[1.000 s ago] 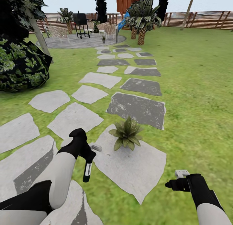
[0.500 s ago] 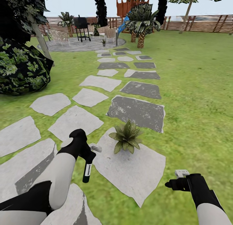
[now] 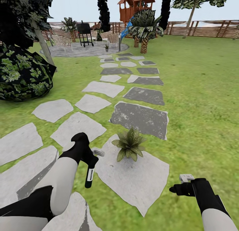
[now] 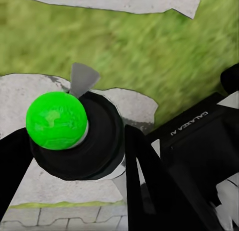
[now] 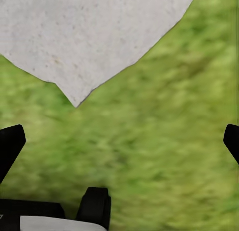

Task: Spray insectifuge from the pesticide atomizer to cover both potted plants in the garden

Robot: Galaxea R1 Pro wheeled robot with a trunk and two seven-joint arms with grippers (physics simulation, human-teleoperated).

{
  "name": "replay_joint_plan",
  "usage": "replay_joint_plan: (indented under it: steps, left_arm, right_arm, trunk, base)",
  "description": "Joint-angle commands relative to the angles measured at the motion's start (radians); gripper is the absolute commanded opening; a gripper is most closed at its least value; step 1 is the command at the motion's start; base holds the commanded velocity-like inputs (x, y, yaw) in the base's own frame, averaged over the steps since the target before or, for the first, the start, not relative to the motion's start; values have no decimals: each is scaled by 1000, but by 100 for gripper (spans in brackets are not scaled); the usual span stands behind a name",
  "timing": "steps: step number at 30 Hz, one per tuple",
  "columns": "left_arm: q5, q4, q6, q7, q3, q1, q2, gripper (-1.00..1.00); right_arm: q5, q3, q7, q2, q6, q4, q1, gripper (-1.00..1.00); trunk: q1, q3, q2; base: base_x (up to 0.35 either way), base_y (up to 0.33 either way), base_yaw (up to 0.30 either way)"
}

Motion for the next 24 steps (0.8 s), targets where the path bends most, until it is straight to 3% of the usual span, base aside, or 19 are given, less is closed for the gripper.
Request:
replay_joint_plan:
  steps: [1, 24]
  left_arm:
    - [-11, -1, 10, -9, 7, 0, -2, -100]
    - [-11, -1, 11, -11, 8, 0, -2, -100]
  right_arm:
    - [11, -3, 10, 0, 1, -1, -1, 100]
    - [11, -5, 10, 0, -1, -4, -1, 100]
  trunk:
    - [-4, 4, 7]
    - [-92, 86, 168]
  base:
    - [0, 0, 0]
    - [0, 0, 3]
